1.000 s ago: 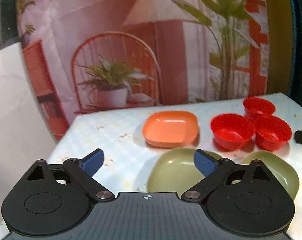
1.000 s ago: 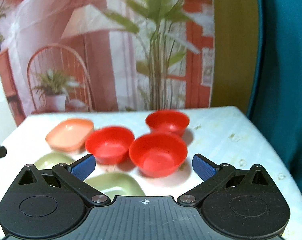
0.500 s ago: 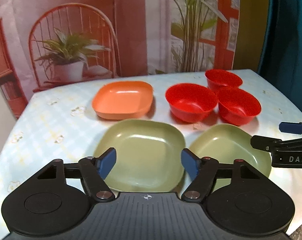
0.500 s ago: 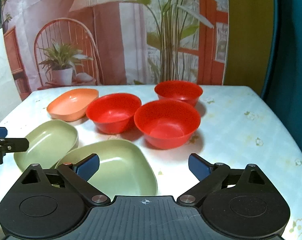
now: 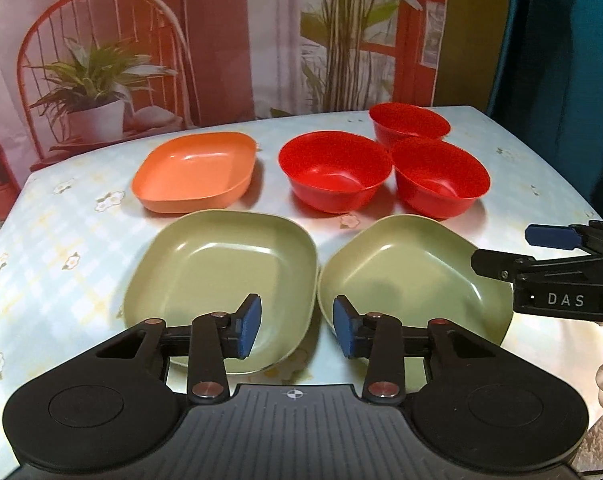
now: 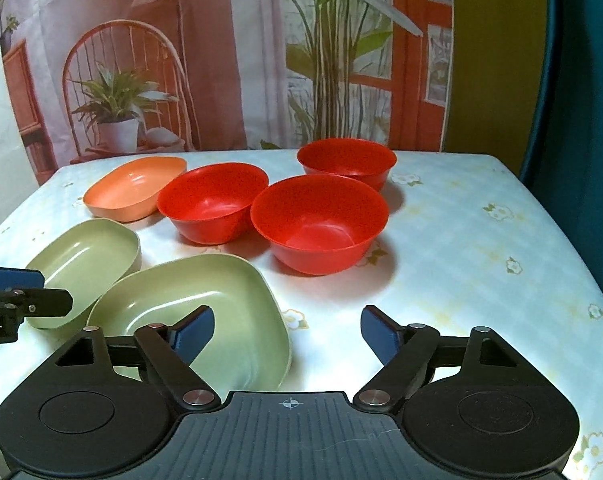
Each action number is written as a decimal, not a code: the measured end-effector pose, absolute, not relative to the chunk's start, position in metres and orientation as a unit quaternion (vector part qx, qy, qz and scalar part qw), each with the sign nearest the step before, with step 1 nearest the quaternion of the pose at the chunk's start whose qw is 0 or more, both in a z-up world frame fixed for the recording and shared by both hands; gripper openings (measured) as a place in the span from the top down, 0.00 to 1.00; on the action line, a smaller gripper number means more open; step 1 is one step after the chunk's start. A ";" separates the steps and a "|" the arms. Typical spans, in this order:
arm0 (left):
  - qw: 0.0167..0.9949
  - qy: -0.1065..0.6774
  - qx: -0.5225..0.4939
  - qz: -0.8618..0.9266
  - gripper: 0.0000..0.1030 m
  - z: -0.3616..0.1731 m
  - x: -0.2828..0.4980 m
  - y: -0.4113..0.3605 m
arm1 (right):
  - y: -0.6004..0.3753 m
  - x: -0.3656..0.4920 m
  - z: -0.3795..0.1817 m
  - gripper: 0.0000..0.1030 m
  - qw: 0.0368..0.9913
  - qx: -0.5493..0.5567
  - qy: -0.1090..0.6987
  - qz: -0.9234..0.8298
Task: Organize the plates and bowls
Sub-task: 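Place the left gripper fingers around the rim of an olive-green plate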
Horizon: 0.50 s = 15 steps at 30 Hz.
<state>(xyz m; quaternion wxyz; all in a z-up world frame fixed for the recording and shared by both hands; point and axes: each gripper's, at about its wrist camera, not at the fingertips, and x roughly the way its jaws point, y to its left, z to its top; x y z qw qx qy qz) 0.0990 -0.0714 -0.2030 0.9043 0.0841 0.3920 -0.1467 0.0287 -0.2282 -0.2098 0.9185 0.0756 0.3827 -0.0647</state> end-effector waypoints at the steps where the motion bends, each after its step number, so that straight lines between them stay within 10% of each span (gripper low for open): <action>1: 0.903 0.393 0.084 -0.149 0.62 -0.203 0.099 -0.072 | -0.229 0.029 -0.210 0.27 0.918 0.076 0.383 -0.065; 15: 0.896 0.406 0.073 -0.163 0.65 -0.207 0.100 -0.075 | -0.227 0.027 -0.209 0.35 0.918 0.073 0.386 -0.057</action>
